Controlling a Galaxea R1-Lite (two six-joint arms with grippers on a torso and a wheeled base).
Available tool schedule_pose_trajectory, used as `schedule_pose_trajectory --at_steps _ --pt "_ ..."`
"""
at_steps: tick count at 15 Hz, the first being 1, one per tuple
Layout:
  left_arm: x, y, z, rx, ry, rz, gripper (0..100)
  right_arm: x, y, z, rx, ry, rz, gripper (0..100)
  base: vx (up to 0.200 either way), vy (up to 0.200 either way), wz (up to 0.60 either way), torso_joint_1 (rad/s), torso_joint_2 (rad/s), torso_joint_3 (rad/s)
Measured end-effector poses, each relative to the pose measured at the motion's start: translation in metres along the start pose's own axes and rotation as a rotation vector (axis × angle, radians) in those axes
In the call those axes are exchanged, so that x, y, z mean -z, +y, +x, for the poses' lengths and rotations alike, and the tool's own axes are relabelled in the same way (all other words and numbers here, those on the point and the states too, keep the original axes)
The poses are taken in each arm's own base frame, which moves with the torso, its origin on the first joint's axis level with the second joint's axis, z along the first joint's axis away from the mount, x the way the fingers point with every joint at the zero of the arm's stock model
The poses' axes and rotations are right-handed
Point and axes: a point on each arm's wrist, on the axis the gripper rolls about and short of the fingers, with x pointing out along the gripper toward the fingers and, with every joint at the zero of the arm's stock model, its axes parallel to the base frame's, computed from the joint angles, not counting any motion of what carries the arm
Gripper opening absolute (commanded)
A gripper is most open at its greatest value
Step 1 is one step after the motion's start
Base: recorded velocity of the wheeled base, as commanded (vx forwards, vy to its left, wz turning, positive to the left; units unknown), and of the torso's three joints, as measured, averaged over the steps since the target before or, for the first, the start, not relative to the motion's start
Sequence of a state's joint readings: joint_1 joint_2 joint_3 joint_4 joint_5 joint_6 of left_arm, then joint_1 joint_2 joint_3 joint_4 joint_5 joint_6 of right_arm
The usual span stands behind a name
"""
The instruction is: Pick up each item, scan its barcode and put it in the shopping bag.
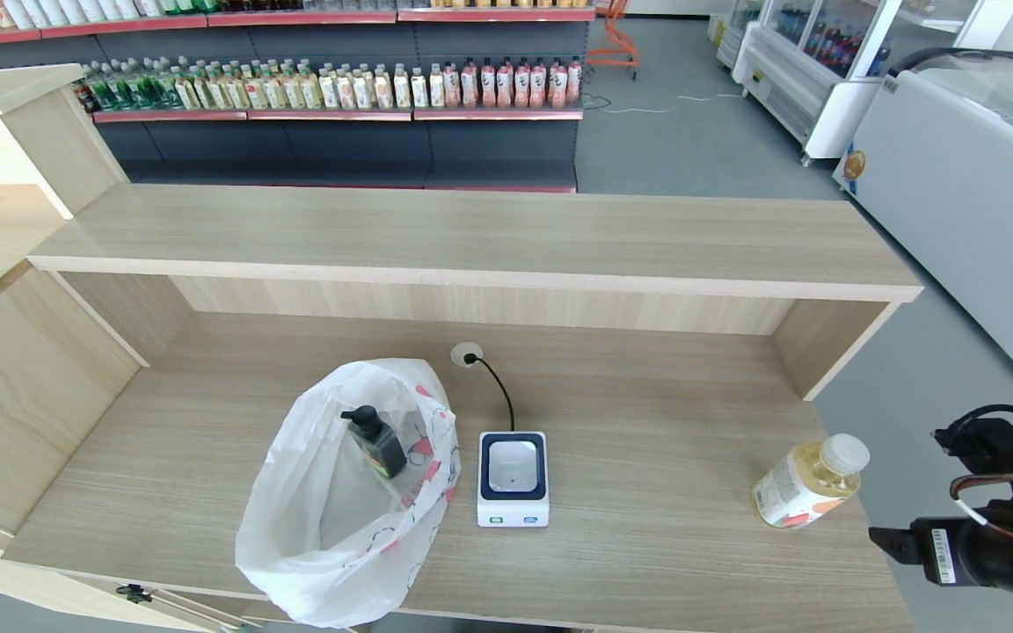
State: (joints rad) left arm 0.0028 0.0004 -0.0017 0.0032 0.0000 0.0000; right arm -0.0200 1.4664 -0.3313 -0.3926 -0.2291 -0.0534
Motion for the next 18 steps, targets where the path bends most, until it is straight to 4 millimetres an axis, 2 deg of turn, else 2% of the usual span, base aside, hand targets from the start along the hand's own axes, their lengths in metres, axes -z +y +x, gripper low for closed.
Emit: schedule_pose_trajectory --at_steps 6,9,18 --pt "0.000 0.000 0.000 0.000 0.000 0.000 100 -0.001 0.009 0.042 0.028 -0.055 0.011 100 0.000 0.000 0.00 0.000 0.00 0.000" --pt "0.000 0.000 0.000 0.000 0.000 0.000 100 0.001 0.020 0.059 -0.054 -0.074 -0.002 100 0.000 0.000 0.00 0.000 0.00 0.000" --pt "0.000 0.000 0.000 0.000 0.000 0.000 100 0.006 0.046 0.094 -0.122 -0.136 -0.027 100 0.000 0.000 0.00 0.000 0.00 0.000"
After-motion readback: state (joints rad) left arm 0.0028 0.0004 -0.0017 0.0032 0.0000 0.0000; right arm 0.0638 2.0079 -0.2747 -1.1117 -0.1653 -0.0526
